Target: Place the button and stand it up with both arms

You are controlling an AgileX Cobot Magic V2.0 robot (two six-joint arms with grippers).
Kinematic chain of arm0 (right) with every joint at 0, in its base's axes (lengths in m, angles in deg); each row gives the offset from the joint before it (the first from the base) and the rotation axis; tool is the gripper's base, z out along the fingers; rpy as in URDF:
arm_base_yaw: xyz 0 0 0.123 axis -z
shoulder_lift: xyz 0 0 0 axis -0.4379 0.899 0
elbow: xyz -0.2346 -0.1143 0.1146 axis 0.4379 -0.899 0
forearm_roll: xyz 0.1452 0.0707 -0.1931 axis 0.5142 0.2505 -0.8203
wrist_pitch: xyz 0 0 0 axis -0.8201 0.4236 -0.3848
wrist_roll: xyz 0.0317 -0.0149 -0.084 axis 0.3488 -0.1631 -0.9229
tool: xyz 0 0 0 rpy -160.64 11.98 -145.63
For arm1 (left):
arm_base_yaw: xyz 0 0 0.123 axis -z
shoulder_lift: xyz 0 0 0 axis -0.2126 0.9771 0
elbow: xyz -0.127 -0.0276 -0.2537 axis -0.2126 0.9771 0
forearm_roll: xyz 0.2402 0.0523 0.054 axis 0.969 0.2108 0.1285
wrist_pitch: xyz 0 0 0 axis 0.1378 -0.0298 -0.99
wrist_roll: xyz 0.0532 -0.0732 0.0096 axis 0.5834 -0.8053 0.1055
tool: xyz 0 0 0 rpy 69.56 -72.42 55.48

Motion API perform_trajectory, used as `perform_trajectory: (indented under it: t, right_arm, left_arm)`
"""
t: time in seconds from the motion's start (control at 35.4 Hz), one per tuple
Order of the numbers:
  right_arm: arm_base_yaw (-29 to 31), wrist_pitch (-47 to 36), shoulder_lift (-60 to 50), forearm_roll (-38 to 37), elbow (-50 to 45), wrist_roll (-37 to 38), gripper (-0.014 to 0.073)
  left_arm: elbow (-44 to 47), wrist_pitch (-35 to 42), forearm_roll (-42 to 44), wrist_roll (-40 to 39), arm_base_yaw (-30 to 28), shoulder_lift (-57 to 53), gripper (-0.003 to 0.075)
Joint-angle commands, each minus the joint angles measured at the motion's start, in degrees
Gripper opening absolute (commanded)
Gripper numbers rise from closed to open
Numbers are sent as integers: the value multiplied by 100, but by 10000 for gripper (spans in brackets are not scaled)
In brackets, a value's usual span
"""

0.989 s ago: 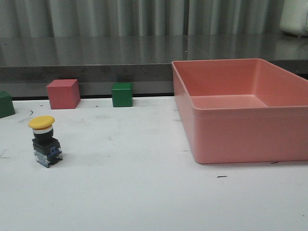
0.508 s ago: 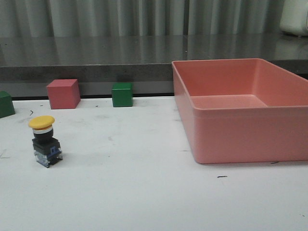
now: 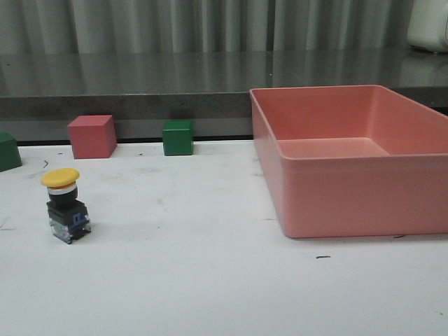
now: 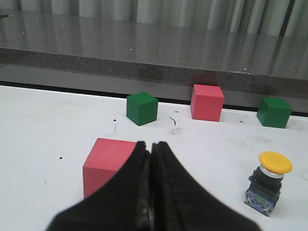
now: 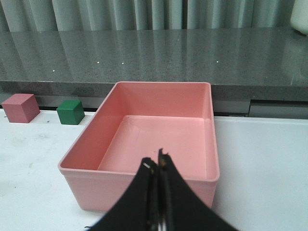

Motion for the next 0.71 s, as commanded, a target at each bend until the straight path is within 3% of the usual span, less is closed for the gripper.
perform_trajectory:
  t: [0.0,0.31,0.68]
  right_arm:
    - [53,-455,64,-87,145,-55,-71]
    - [53,-609,64,-128,45,-55,-71]
    - [673,-1803,-378,-122,-1512,-55,-71]
  left_arm:
    - [59,514,-49,-56,17,-139,-20]
    - [59,514,-49,-56,17,-139,-20]
    - [59,514,-49,-56,17,-139,-20]
